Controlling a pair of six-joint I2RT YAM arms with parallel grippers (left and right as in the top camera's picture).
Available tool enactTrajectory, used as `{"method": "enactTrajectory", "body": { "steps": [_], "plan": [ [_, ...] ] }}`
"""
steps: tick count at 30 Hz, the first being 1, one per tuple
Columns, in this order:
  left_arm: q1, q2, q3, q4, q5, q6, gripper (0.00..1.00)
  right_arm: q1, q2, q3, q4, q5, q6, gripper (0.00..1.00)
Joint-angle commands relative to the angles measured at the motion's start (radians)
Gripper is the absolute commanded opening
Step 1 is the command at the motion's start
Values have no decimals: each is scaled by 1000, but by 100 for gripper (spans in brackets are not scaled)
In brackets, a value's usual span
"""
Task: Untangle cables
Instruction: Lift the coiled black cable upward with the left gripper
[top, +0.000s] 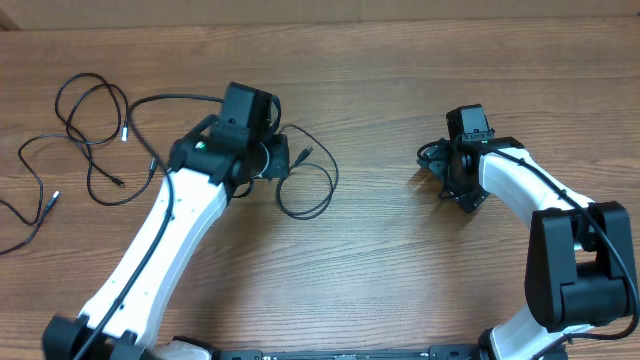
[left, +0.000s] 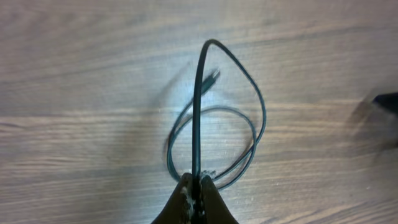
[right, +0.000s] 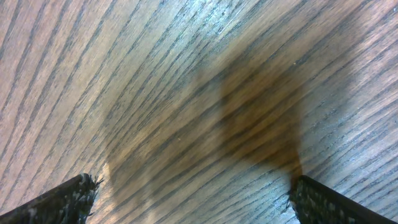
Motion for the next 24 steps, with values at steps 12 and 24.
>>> {"method": "enactTrajectory", "body": {
  "steps": [12,24],
  "plan": [
    [-20,294,-17,26,101,104,4,3,8,-14,3,-34,8,100],
    [-20,434,-17,215,-10,161,79,3,8,-14,3,-34,8,100]
  ]
}}
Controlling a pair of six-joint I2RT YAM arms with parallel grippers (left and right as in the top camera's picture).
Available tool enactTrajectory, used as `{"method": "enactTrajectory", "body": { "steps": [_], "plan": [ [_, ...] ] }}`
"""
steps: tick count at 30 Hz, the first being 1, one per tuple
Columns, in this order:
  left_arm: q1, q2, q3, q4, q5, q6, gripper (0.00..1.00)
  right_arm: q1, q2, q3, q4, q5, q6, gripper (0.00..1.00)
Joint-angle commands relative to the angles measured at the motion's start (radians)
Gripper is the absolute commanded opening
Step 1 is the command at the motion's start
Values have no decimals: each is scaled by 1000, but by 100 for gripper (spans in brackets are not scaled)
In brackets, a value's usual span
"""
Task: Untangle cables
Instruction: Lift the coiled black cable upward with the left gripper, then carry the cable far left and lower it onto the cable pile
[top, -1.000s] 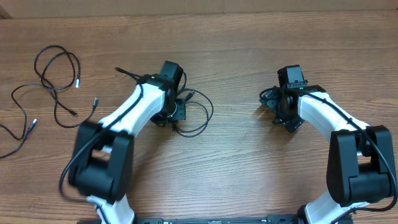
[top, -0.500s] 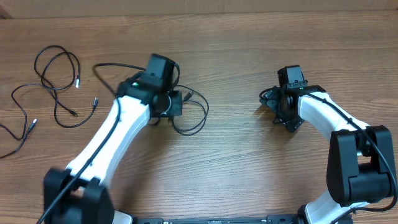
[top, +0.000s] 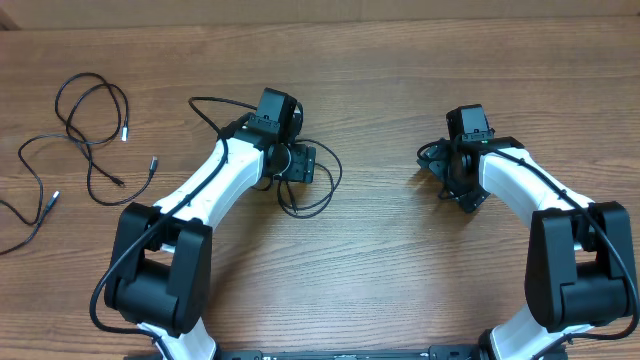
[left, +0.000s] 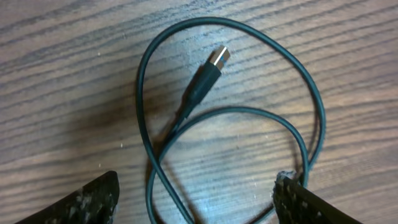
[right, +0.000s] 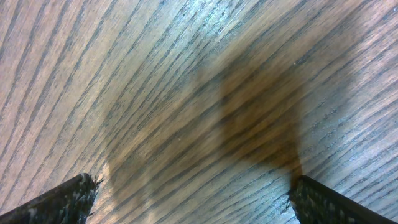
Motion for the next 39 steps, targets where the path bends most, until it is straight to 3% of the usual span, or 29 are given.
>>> {"method": "enactTrajectory", "body": {
  "steps": [1,6,8,10,11,12,17,23,30,33,35,39],
  "plan": [
    [-6,77,3,20,-91,26,78,3,8,-13,3,-35,8,100],
    [-7,161,3,121,-97,26,70,3,8,-14,3,-35,8,100],
    [-7,171,3,129,-97,27,42,3,8,-13,3,-35,8,100],
    [-7,171,4,131,-96,34,28,3,8,-14,3,-35,8,100],
    [-7,171,4,131,-96,34,11,3,8,-14,3,-35,8,100],
    [-7,171,4,131,-96,34,4,3,8,-13,3,-35,8,100],
    [-6,95,47,48,-97,41,4,3,8,-13,3,-35,8,100],
    [-4,-201,53,29,-114,73,4,3,8,-14,3,-35,8,100],
    [6,-411,54,65,-482,63,4,3,8,-13,3,-35,8,100],
    [57,-482,57,175,-585,64,4,3,8,-14,3,-35,8,100],
    [122,-501,57,315,-761,72,4,3,8,-14,3,-35,8,100],
    [225,-498,56,335,-795,71,4,3,8,-14,3,-35,8,100]
  ]
}}
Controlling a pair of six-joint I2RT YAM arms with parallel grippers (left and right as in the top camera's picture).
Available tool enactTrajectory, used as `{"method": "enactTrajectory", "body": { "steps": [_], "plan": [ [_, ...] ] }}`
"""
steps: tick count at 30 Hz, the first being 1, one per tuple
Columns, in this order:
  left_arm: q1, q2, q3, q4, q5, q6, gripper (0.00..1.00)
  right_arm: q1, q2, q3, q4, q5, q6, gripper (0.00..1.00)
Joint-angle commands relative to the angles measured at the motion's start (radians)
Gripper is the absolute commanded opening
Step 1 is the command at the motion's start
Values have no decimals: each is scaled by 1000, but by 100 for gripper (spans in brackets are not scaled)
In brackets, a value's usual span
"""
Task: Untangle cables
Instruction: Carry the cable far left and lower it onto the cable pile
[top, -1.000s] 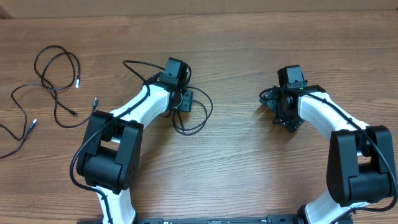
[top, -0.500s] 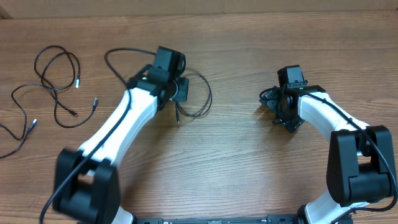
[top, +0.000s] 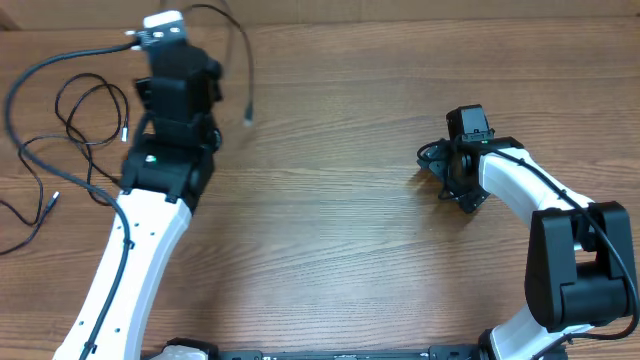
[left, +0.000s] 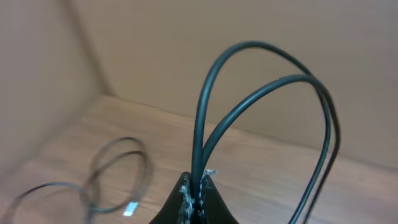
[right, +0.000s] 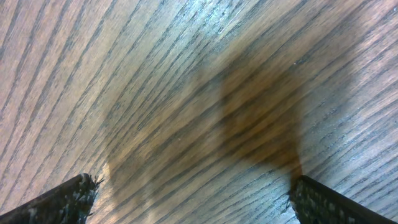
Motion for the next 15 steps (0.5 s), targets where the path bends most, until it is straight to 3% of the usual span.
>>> {"method": "enactTrajectory", "body": {
  "steps": [1,6,11,15],
  "plan": [
    [89,-7,13,-13,-85,14,4,3,8,-14,3,-35,8,100],
    [250,36,13,-99,27,-19,4,3,8,-14,3,-35,8,100],
    [375,200,13,-150,90,-19,4,3,8,-14,3,-35,8,100],
    [470,323,13,-195,357,-32,4,3,8,-14,3,-35,8,100]
  ]
}}
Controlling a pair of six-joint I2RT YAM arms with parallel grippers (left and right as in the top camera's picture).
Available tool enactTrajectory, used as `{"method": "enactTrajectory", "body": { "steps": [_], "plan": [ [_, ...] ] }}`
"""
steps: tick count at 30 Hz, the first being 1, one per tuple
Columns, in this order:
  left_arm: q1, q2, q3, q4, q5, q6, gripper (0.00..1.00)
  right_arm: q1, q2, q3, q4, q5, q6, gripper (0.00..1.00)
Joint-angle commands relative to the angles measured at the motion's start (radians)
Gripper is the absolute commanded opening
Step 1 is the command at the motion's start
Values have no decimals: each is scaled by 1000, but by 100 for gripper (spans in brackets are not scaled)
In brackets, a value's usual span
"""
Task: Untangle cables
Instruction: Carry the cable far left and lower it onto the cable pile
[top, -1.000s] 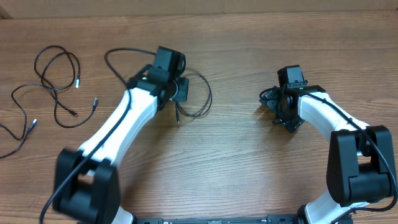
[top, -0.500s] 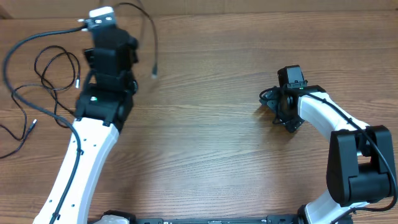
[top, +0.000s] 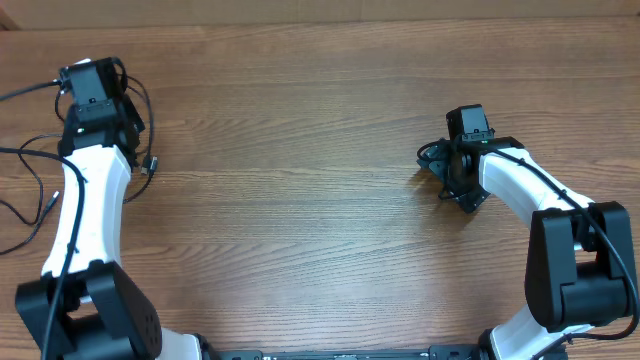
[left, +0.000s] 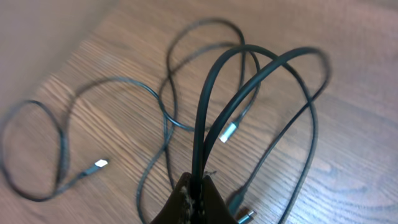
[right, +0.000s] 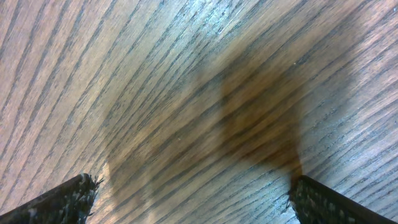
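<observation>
My left gripper is shut on a black cable that rises doubled from the jaws and loops out to the right. Overhead, that gripper sits at the table's far left, among the other thin black cables. Under it lie more cable loops with silver plugs, and one plug rests further left. My right gripper stands open over bare wood with nothing between its fingers. Overhead, the right gripper is at the right of the table.
The wooden table stretches between the two arms. A cable end with a plug lies just right of the left arm. A brown wall runs along the back edge.
My left gripper, still shut on the black cable, was raised high at the back left; now it is farther left and lower, over the other cables. The right arm has not moved.
My left gripper was first shut on a cable loop near the table's middle. Then it stood open over that loop and its plug. Then it held the cable high at the back left, and now holds it over the pile at far left. The right gripper stayed open throughout.
</observation>
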Motion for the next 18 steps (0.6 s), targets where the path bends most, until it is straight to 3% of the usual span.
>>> {"method": "enactTrajectory", "body": {
  "steps": [1,4,6,9,10,11,12,13,18],
  "plan": [
    [78,83,13,-34,169,-73,4,3,8,-14,3,-34,8,100],
    [134,134,13,-59,269,-97,8,3,8,-13,3,-34,8,100],
    [156,156,13,-60,359,-97,19,3,8,-13,3,-34,8,100],
    [156,161,13,-60,369,-97,37,3,8,-13,3,-34,8,100],
    [156,161,13,-67,380,-97,57,3,8,-13,3,-34,8,100],
    [155,161,13,-77,381,-97,67,3,8,-13,3,-34,8,100],
    [155,161,13,-87,389,-97,95,3,8,-14,3,-34,8,100],
    [155,161,13,-94,393,-97,100,3,8,-14,3,-34,8,100],
    [154,161,13,-93,393,-97,100,3,8,-14,3,-34,8,100]
  ]
}}
